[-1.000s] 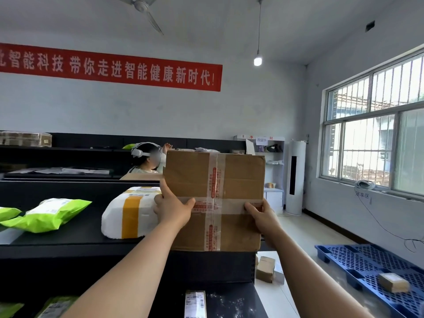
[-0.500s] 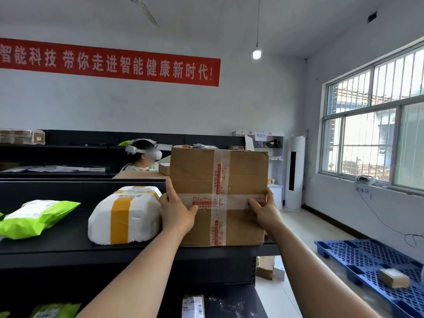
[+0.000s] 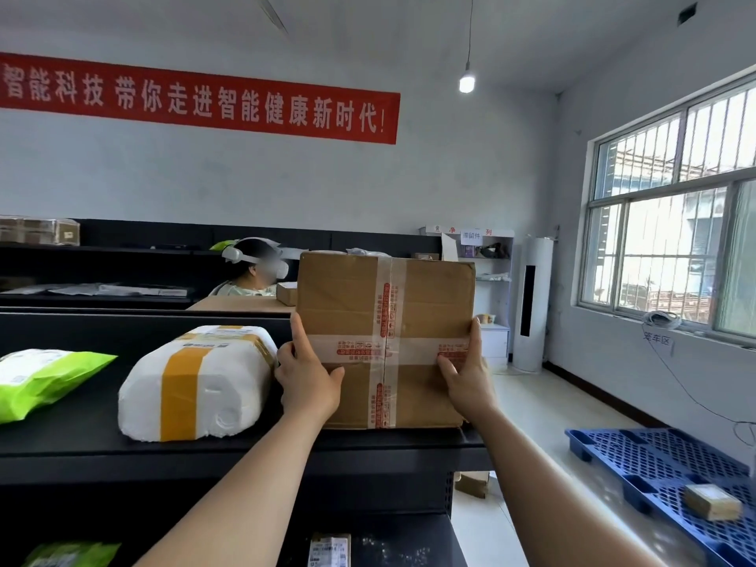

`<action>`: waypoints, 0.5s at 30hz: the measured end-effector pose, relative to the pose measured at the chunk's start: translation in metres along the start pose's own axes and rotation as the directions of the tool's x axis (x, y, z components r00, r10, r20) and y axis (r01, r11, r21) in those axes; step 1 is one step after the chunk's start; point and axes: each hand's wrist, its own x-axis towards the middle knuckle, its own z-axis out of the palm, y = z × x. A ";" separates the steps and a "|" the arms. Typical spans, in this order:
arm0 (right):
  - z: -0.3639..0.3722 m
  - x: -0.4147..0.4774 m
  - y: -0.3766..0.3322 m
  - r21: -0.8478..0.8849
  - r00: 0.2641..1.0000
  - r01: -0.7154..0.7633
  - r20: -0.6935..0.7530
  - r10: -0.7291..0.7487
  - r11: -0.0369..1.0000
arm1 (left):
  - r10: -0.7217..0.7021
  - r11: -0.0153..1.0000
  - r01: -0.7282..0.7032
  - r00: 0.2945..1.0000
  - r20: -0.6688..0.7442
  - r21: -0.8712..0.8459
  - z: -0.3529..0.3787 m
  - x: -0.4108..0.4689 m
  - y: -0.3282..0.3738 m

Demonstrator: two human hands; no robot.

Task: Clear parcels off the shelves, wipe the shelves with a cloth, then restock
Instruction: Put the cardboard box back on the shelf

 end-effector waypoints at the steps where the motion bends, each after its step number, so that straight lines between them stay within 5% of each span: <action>1: 0.001 0.000 0.003 -0.013 1.000 0.012 -0.004 -0.013 1.000 | -0.002 1.000 0.002 1.000 -0.007 0.006 0.003 0.000 0.000; 15: 0.008 0.007 0.017 -0.158 0.994 0.104 -0.022 -0.109 0.982 | -0.009 0.999 0.009 1.000 -0.002 0.040 0.020 0.003 -0.002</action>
